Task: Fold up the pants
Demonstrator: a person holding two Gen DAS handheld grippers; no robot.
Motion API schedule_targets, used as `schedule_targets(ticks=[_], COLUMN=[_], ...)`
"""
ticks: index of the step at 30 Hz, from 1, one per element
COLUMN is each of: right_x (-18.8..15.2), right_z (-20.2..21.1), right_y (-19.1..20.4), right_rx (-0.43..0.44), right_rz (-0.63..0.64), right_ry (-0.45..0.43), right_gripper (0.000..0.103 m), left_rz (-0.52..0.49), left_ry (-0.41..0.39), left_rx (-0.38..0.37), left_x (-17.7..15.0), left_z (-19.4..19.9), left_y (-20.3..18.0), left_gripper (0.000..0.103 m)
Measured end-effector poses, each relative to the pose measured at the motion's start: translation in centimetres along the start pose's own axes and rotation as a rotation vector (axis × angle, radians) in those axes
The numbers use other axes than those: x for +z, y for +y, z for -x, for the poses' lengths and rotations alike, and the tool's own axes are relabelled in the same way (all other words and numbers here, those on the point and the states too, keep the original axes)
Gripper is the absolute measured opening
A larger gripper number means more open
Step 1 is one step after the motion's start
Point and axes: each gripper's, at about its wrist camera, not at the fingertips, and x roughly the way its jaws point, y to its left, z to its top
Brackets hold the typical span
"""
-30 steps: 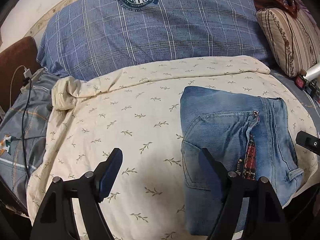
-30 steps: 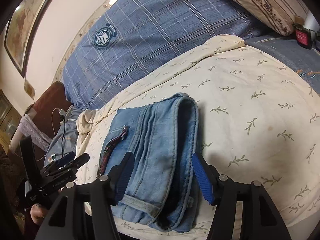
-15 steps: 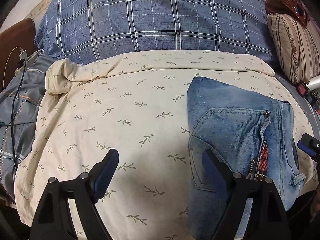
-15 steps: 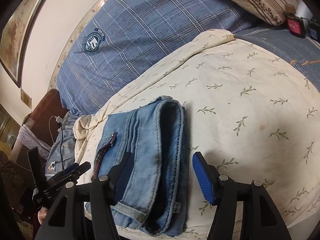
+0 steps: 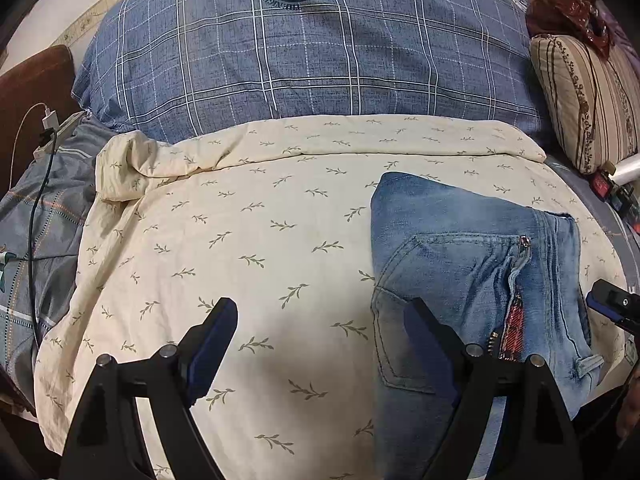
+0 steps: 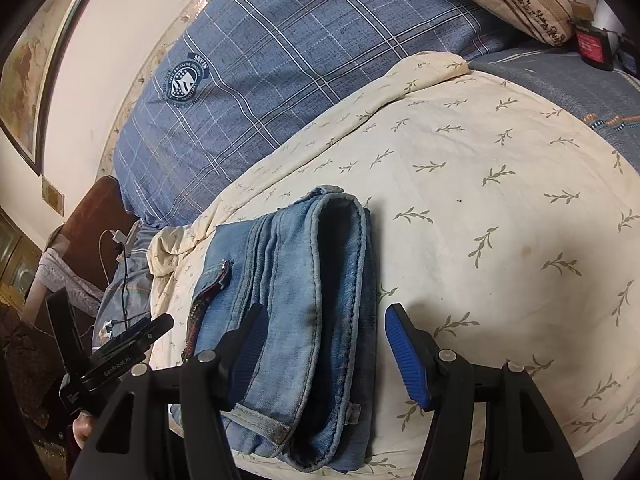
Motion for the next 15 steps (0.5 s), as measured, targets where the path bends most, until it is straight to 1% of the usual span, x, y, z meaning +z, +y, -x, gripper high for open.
schedule_targets(ticks=[15], right_x=[-0.16], right_z=[-0.51], right_y=[0.10], right_rx=[-0.005], right_rz=[0.003], right_ry=[0.022], right_gripper=[0.065], left_rz=[-0.010], left_ry=[0.016], left_rx=[-0.011], left_x=[0.02], left_z=[-0.40], left_y=[-0.49], left_gripper=[0.086])
